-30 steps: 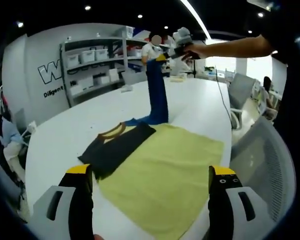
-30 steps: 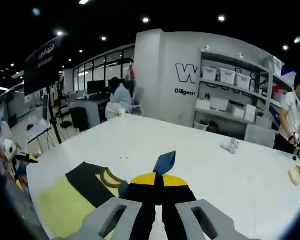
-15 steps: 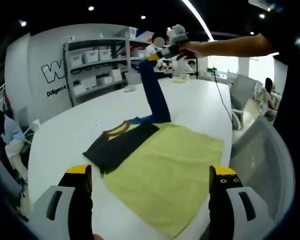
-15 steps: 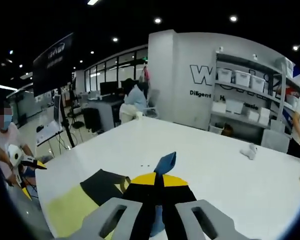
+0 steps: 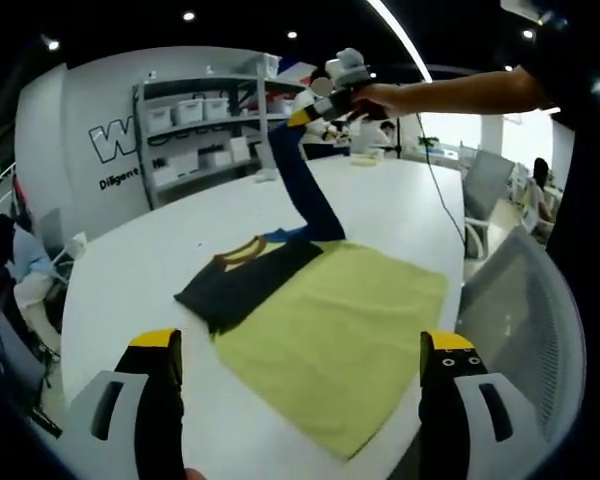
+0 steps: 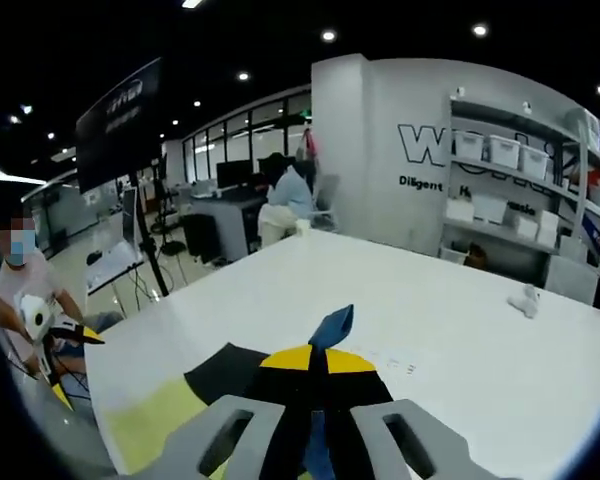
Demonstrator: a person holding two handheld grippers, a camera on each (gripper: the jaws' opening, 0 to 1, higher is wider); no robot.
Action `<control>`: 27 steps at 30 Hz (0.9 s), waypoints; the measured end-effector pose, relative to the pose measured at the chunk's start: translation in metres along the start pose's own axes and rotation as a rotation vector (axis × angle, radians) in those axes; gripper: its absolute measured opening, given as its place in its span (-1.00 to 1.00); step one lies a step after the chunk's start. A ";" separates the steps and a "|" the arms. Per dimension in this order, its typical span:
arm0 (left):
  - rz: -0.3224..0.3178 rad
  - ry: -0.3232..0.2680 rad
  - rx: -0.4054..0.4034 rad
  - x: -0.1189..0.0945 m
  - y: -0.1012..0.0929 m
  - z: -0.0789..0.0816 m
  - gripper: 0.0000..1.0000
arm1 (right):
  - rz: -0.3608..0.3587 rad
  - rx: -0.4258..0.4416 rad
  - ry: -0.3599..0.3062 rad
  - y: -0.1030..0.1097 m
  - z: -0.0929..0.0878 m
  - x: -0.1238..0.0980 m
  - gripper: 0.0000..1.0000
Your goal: Fold the garment on the visible template until the final outline fits inside the template.
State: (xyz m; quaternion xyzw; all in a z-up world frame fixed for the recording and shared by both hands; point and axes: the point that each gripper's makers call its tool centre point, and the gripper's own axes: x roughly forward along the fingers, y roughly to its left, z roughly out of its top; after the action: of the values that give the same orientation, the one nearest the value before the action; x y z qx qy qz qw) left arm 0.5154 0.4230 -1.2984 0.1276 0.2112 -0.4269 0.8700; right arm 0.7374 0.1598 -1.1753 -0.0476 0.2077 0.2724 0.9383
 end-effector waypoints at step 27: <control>0.021 -0.007 -0.017 -0.018 0.007 -0.006 0.92 | 0.069 0.030 0.096 0.060 -0.043 0.051 -1.00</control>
State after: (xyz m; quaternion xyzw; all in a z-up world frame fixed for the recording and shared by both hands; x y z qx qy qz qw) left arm 0.5095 0.4416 -1.2948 0.1210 0.2104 -0.4162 0.8763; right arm 0.7289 0.2265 -1.2346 -0.0392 0.2580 0.2986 0.9180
